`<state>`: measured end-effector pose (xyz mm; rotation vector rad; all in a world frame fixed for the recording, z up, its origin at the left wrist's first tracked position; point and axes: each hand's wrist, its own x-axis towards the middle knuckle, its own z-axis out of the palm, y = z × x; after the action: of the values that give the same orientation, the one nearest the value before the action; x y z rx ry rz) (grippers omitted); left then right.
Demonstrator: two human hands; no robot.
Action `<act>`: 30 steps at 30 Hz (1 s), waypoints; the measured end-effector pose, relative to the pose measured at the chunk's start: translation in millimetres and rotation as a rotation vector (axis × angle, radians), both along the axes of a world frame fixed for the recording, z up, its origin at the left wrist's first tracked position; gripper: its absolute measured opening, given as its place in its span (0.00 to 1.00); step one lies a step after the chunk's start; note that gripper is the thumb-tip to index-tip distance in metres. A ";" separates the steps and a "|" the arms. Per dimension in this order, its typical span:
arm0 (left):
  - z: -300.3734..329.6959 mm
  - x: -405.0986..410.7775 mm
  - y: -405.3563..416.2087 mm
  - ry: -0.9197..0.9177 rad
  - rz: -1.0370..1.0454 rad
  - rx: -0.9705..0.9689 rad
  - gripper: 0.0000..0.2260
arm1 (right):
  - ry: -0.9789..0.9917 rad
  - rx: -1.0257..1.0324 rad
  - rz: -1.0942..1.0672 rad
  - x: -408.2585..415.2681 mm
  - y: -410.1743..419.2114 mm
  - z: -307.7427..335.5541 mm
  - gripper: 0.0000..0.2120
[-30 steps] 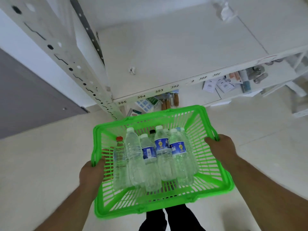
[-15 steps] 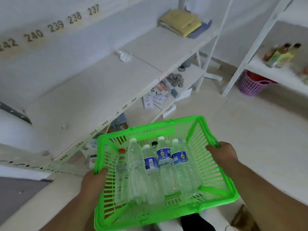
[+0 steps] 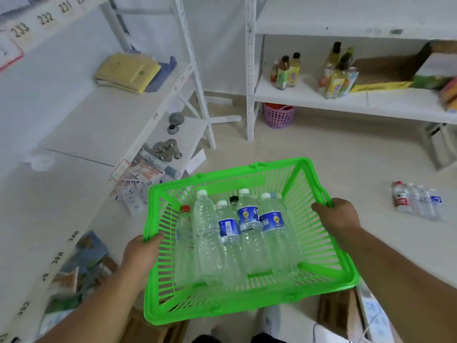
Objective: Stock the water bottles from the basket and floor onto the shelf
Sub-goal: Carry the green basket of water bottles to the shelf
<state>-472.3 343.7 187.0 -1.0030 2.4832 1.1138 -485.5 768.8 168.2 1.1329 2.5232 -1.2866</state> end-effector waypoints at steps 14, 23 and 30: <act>-48.5 -235.0 138.2 -0.066 -0.223 0.145 0.11 | -0.066 0.052 -0.297 -115.3 129.1 -23.3 0.15; -66.8 -382.3 205.5 -0.143 -0.417 0.014 0.11 | -0.117 0.004 -0.376 -212.2 183.1 -54.9 0.15; -80.8 -470.7 258.8 -0.177 -0.386 -0.017 0.12 | -0.151 -0.063 -0.359 -297.5 235.3 -85.4 0.15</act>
<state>-943.0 602.5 106.2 -0.5611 2.4054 0.8446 -782.9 1004.1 82.8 1.6556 2.2250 -1.2822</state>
